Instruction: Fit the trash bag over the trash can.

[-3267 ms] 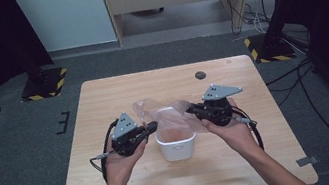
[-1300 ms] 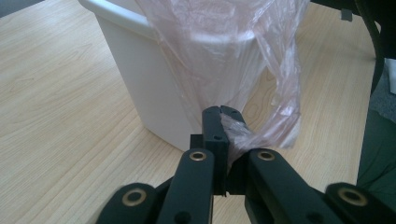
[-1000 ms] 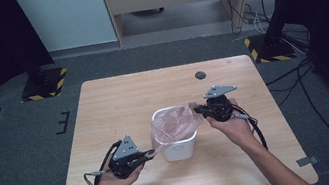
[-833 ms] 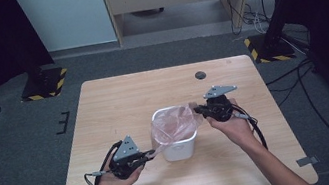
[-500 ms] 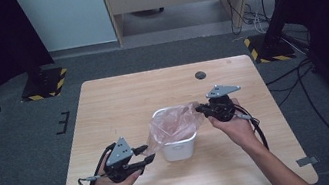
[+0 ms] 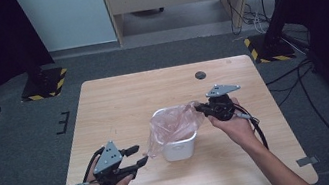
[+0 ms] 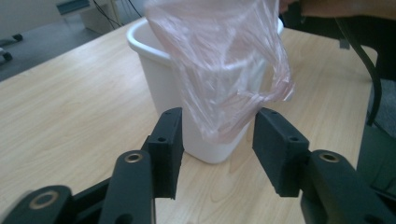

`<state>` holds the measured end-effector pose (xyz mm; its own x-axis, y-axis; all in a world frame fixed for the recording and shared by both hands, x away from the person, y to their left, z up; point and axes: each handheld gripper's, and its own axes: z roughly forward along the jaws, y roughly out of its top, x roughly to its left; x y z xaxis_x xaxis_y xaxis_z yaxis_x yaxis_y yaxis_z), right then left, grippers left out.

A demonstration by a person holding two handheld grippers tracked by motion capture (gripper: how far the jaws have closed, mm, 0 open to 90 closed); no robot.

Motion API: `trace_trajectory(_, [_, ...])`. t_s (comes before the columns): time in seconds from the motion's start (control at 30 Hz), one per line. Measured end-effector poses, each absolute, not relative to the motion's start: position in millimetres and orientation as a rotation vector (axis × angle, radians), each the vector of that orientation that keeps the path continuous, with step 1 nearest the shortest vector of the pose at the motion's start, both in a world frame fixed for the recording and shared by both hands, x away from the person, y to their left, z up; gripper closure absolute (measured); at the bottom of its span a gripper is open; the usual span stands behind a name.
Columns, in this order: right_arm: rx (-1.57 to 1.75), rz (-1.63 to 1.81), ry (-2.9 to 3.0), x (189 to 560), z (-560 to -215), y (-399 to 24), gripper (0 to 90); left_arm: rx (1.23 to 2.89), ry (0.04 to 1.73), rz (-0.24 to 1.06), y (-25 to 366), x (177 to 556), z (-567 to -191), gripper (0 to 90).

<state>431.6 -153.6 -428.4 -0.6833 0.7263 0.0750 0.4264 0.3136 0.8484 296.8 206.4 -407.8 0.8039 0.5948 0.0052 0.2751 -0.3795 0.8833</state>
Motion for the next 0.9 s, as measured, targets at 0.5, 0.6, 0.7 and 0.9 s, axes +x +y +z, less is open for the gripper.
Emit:
trace_trajectory(0.5, [1.047,1.319,2.260,432.2,-427.6,-157.6,90.0,1.952,0.673,0.402,218.9,300.2,-401.0,50.0])
trace_trajectory(0.6, [1.046,1.330,2.255,431.0,-426.5,-156.5,90.0,1.949,0.680,0.414,214.3,302.5,-398.9,46.4])
trace_trajectory(0.7, [1.042,1.337,2.252,429.1,-425.2,-155.6,90.0,1.947,0.675,0.434,206.5,305.9,-395.4,39.3])
trace_trajectory(0.9, [1.029,1.356,2.256,426.7,-422.1,-153.3,89.9,1.963,0.630,0.451,187.3,312.2,-390.1,29.7])
